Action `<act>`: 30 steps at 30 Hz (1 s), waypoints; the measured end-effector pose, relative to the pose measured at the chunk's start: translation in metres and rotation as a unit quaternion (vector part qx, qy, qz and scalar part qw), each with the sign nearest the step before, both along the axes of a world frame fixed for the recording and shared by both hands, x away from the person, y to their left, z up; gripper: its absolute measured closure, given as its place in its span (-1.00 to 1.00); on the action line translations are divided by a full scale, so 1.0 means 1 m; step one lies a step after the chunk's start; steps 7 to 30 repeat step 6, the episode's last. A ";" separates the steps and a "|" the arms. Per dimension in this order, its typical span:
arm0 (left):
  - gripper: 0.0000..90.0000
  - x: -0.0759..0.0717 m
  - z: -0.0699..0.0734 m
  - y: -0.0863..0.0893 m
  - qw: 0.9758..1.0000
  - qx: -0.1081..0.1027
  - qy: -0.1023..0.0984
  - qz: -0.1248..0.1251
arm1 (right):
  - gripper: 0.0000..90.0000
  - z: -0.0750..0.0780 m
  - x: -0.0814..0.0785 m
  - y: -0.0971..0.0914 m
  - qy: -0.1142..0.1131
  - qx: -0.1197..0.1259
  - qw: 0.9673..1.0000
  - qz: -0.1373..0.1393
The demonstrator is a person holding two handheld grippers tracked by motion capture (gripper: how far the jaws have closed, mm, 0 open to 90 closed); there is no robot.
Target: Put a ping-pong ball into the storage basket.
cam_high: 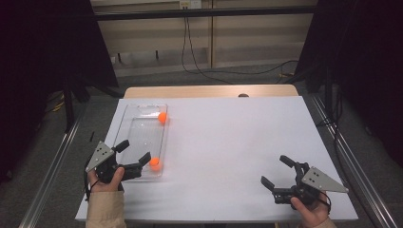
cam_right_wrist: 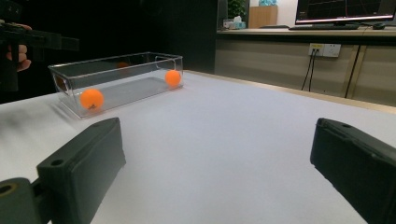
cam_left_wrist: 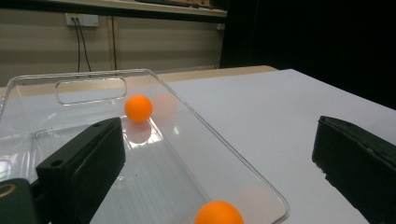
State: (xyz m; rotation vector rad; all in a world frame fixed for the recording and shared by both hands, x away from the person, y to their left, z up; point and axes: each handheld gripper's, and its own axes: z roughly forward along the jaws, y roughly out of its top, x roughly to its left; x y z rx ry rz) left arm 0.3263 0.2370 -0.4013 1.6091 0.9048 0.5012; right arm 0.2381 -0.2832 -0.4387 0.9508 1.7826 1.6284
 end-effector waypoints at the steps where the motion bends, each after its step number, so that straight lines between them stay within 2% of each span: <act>1: -0.94 -0.001 -0.001 -0.001 1.000 -0.001 -0.001 -0.002 | -0.95 0.000 0.000 0.000 0.001 0.000 1.000 0.000; 3: -0.94 -0.001 -0.002 0.000 1.000 0.004 -0.002 -0.005 | -0.95 0.000 0.000 0.000 0.001 0.000 1.000 0.000; 6: -0.94 -0.002 -0.002 0.001 1.000 -0.003 -0.008 -0.001 | -0.95 -0.001 0.000 -0.001 0.000 0.000 1.000 -0.001; 30: -0.94 -0.002 -0.002 0.001 1.000 -0.003 -0.008 -0.001 | -0.95 -0.001 0.000 -0.001 0.000 0.000 1.000 -0.001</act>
